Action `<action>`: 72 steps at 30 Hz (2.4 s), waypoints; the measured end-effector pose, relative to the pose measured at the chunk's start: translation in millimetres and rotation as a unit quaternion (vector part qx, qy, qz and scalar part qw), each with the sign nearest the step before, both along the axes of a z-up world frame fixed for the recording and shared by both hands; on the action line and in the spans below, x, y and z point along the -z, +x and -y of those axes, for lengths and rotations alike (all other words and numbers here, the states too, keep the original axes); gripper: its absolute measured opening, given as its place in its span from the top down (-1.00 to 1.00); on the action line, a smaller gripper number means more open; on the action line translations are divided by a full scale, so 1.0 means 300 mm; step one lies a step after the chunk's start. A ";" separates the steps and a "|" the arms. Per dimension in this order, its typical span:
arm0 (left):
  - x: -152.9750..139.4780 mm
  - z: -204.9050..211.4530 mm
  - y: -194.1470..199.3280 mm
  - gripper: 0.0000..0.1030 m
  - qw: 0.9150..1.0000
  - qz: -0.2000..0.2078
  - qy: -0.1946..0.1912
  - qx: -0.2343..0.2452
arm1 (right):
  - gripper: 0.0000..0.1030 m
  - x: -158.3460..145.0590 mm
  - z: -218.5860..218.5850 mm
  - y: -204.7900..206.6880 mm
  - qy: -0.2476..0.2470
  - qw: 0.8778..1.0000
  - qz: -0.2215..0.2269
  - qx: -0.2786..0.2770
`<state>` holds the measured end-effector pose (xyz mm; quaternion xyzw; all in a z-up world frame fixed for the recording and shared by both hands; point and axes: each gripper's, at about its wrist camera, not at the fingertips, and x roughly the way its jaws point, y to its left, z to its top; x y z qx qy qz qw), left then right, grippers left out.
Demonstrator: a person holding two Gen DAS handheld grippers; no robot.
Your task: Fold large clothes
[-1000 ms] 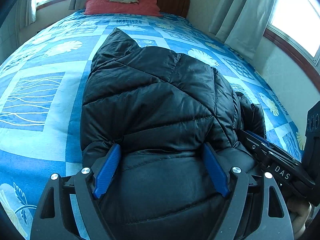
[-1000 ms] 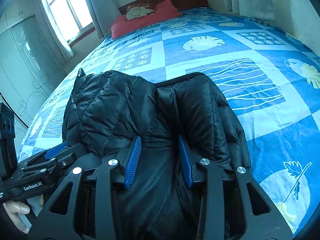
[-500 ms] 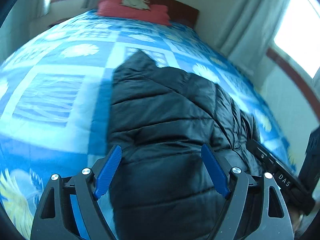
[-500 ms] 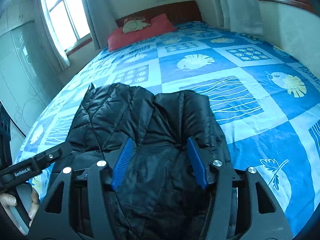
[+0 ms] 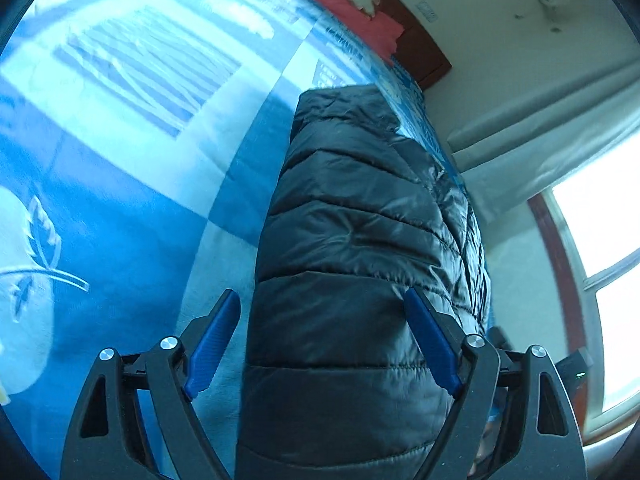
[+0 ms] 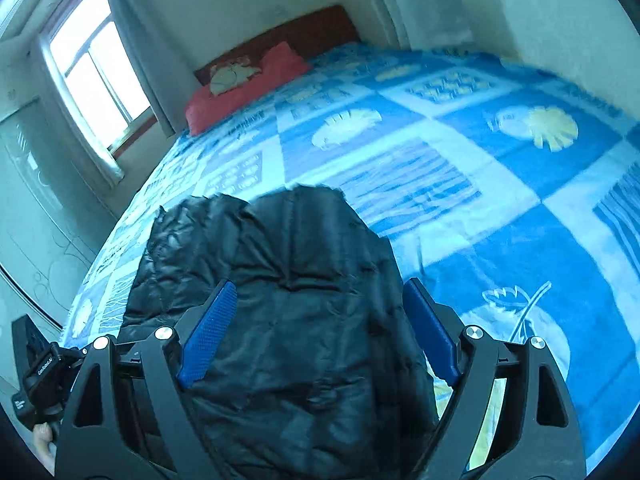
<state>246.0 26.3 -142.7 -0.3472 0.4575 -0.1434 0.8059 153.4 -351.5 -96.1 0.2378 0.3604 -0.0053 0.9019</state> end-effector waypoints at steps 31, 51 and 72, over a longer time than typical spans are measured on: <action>0.023 0.013 0.052 -0.49 0.994 0.011 -0.078 0.079 | 0.19 0.180 0.037 0.059 0.251 0.961 -0.005 -0.118; -0.140 -0.294 0.140 -0.49 0.998 0.065 0.009 0.017 | 0.22 0.106 -0.406 0.425 0.301 0.933 0.006 -0.196; 0.023 -0.351 0.194 -0.55 1.000 0.007 0.002 0.003 | -0.03 0.255 -0.458 0.531 0.294 0.938 -0.054 -0.175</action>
